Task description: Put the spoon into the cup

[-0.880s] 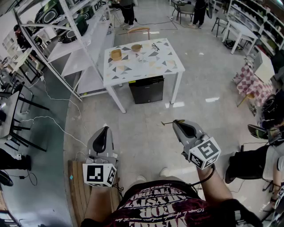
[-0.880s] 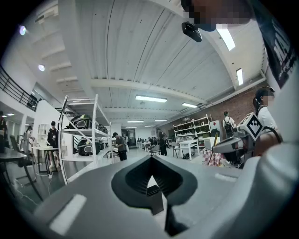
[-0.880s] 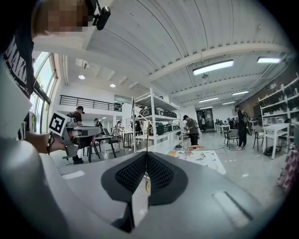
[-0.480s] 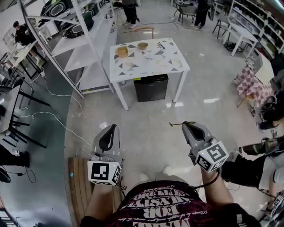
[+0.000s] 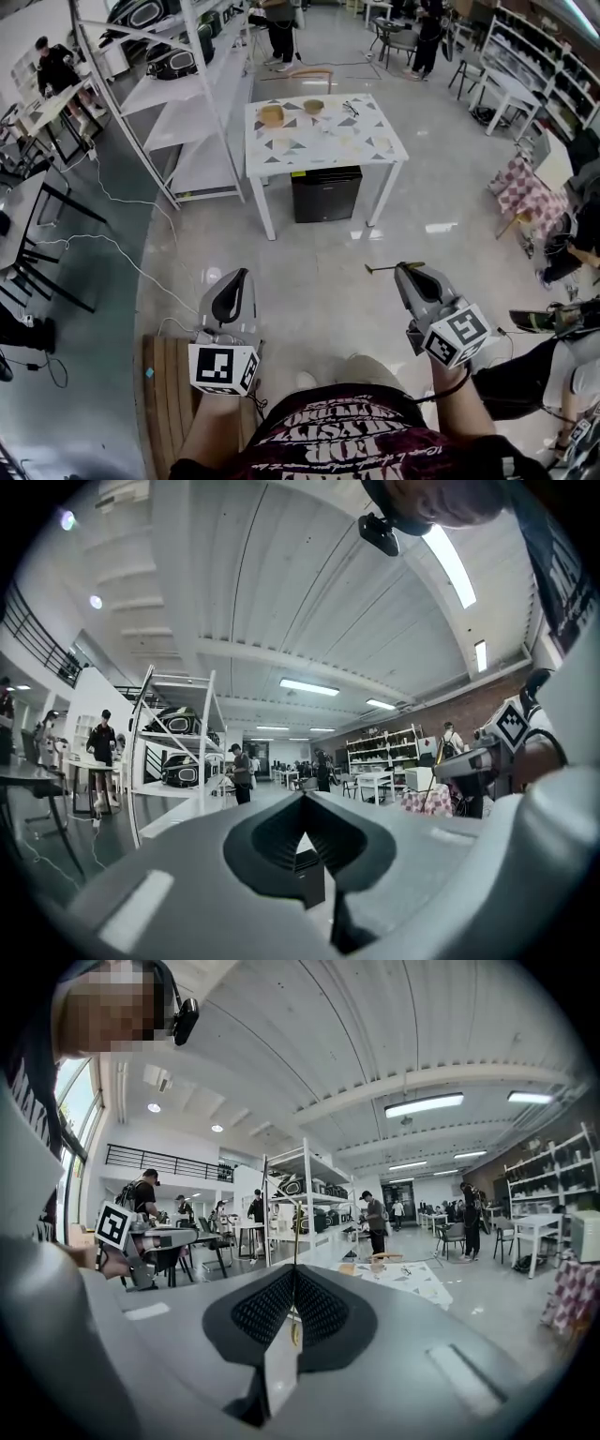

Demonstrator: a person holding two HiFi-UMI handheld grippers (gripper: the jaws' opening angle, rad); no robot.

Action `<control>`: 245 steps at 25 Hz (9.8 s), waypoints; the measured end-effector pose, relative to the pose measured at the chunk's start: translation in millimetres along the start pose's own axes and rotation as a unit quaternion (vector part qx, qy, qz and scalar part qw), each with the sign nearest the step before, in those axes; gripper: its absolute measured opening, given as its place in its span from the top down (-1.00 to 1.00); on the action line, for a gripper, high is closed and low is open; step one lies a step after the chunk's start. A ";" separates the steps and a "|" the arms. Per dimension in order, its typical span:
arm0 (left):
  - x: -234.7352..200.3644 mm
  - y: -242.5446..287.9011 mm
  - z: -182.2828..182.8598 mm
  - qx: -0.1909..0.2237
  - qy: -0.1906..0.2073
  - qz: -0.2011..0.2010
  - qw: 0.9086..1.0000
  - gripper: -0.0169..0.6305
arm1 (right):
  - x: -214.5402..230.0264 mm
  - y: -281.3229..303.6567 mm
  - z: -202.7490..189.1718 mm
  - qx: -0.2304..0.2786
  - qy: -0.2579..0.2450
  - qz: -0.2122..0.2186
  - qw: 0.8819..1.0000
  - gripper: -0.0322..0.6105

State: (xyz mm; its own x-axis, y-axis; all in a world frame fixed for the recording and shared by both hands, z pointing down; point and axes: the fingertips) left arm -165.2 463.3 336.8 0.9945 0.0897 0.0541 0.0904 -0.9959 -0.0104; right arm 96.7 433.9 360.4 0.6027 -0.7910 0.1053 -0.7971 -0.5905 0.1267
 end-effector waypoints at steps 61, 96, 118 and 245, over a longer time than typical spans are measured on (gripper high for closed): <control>3.9 238.2 -30.4 -0.042 -0.006 0.005 0.999 0.95 | 206.5 122.7 14.2 -0.002 0.034 0.022 0.999 0.79; 47.2 319.9 -25.0 -0.038 0.015 0.009 0.999 0.95 | 291.4 128.4 15.4 0.013 0.041 0.026 0.999 0.79; 3.5 434.1 -43.5 -0.055 0.005 -0.015 0.998 0.95 | 347.4 236.3 28.8 -0.008 0.044 0.030 0.999 0.79; -66.4 811.1 -72.7 -0.086 0.018 -0.012 0.996 0.95 | 630.5 522.0 79.7 -0.007 0.073 0.069 0.995 0.79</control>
State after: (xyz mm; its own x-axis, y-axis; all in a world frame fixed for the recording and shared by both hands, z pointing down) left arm -161.8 -351.5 397.4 0.9895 0.1155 0.0871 0.1003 -0.9817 0.1621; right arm 57.6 -385.8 414.2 0.4872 -0.8322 0.2645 -0.8728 -0.4744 0.1149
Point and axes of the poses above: the fingertips, and each gripper's own axes: y forward along the fingers, x to its right, z out of its top, and after that the axes turned 11 degrees about z, right-handed
